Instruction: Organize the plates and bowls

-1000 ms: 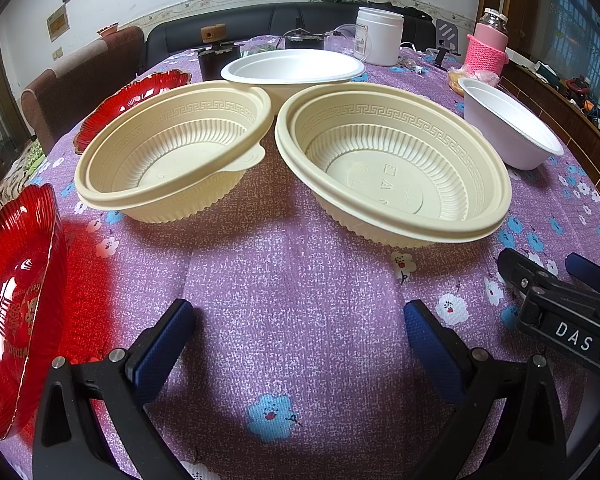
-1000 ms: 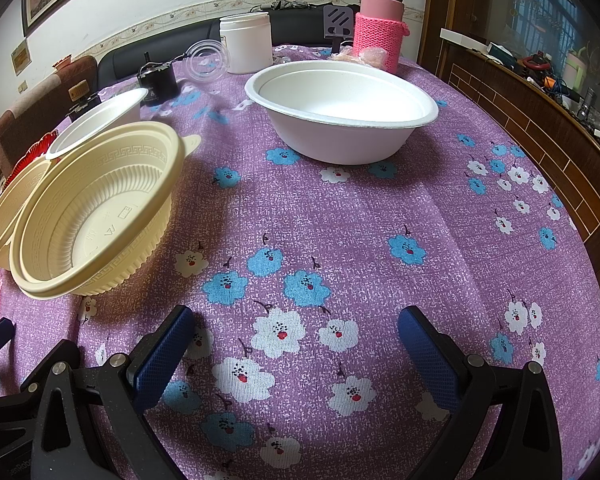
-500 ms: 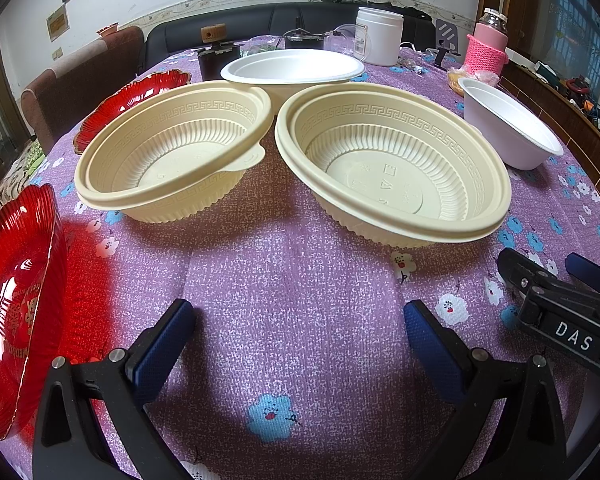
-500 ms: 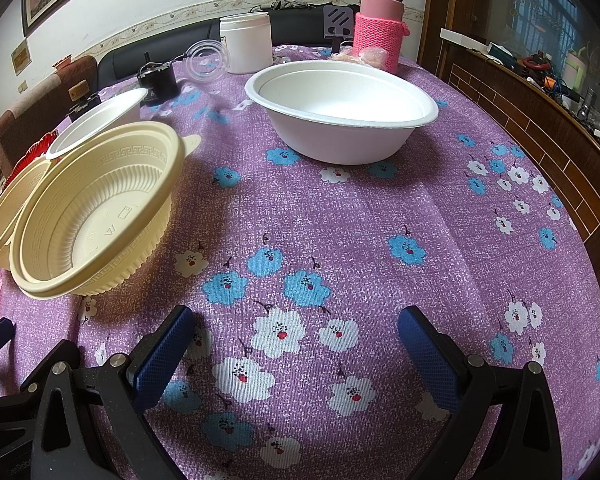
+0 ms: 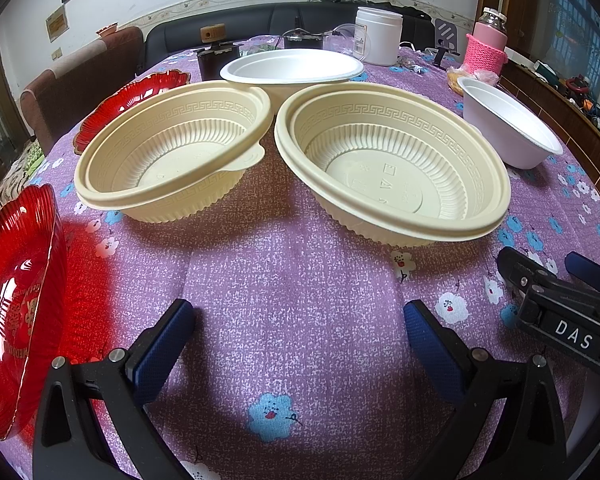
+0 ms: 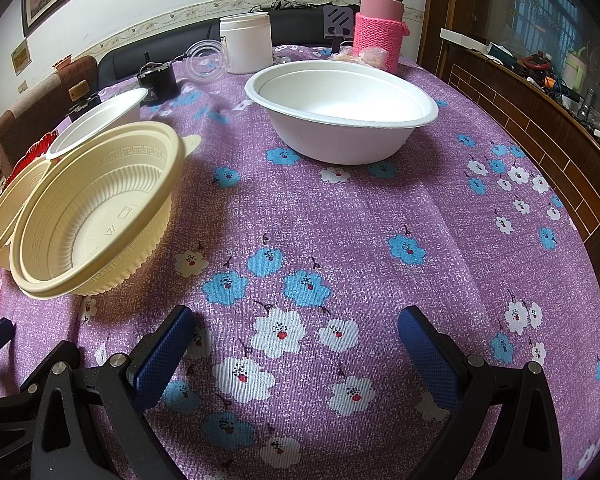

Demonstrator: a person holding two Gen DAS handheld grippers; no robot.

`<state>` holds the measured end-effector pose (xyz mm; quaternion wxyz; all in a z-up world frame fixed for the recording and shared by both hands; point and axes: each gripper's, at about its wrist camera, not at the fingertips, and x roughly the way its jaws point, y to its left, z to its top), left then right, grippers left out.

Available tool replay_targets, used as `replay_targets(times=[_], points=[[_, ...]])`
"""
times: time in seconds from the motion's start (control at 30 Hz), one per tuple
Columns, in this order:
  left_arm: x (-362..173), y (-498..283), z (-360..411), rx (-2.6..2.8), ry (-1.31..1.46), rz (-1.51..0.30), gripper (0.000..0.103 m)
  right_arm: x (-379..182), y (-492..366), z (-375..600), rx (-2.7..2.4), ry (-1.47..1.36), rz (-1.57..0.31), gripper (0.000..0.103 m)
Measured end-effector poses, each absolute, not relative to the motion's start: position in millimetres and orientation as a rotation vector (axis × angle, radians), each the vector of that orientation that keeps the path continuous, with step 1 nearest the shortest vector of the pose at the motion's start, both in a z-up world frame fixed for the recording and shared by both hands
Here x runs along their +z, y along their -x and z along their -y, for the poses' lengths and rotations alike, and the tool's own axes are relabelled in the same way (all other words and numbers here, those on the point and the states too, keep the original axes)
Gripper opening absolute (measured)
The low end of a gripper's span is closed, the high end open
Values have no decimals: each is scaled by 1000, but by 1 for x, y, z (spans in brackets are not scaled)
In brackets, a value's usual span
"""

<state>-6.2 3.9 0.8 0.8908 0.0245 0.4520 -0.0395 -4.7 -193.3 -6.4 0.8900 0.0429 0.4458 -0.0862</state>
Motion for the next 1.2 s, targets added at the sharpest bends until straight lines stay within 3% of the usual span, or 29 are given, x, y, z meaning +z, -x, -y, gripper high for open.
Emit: replay_targets(times=[0.87, 1.2], points=[[4, 31, -2, -145, -45, -996, 103, -5, 14, 193, -146, -90, -988, 102], [90, 141, -47, -366, 27, -755, 102, -4, 42, 186, -128, -78, -994, 101]])
